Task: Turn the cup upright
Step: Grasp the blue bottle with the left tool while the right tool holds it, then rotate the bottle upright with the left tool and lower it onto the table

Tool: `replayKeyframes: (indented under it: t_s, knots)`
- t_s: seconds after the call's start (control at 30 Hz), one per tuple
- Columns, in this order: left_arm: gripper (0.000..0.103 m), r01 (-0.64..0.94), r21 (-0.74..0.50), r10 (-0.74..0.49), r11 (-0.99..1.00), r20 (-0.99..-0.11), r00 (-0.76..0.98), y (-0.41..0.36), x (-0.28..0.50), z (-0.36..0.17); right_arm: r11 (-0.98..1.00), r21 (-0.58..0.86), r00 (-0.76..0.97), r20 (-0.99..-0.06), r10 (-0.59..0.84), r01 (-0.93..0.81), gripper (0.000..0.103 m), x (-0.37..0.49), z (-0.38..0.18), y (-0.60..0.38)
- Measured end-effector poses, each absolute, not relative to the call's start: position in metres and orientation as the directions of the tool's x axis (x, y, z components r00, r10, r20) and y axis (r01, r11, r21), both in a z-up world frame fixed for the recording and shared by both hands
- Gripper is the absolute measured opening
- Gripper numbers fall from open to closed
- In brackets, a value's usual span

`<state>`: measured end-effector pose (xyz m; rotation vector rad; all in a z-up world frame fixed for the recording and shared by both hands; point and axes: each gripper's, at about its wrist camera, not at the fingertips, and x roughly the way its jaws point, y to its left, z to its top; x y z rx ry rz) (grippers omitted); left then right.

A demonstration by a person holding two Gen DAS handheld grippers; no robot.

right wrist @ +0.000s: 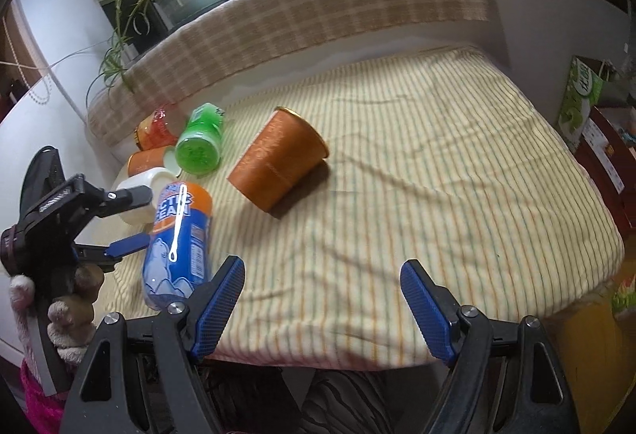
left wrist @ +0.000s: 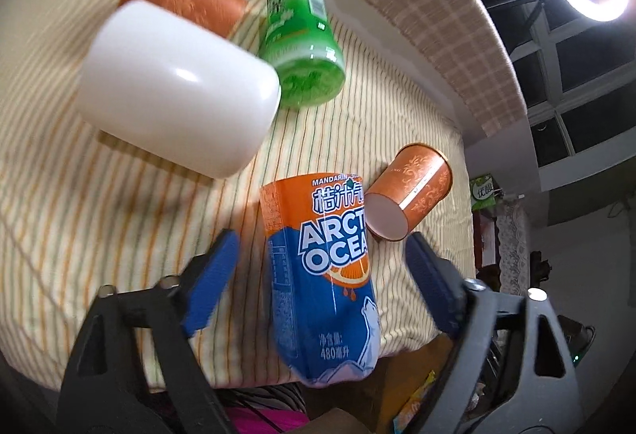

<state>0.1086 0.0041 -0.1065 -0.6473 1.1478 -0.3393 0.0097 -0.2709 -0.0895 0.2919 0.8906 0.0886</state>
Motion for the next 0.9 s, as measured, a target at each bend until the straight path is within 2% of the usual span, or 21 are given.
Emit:
replayKeyframes:
  t_s: [0.47,0.7,0.9]
  knots:
    - [0.079,-0.066,-0.614,-0.561,0.787,-0.755,0.339,-0.012,0.127,-0.123,0.954,0.294,0.619,-0.761,0.195,0.062,0.083,0.011,-0.097,-0.276]
    - [0.065,-0.055,-0.602,-0.555,0.796,-0.764,0.327,-0.017,0.13,-0.126,0.951,0.302,0.612,-0.766,0.197,0.071,0.083,0.013,-0.099,-0.277]
    - [0.064,-0.025,-0.579,-0.537,0.815,-0.771,0.342,-0.022,0.128,-0.121,0.95,0.302,0.612,-0.767,0.192,0.08,0.083,0.013,-0.099,-0.277]
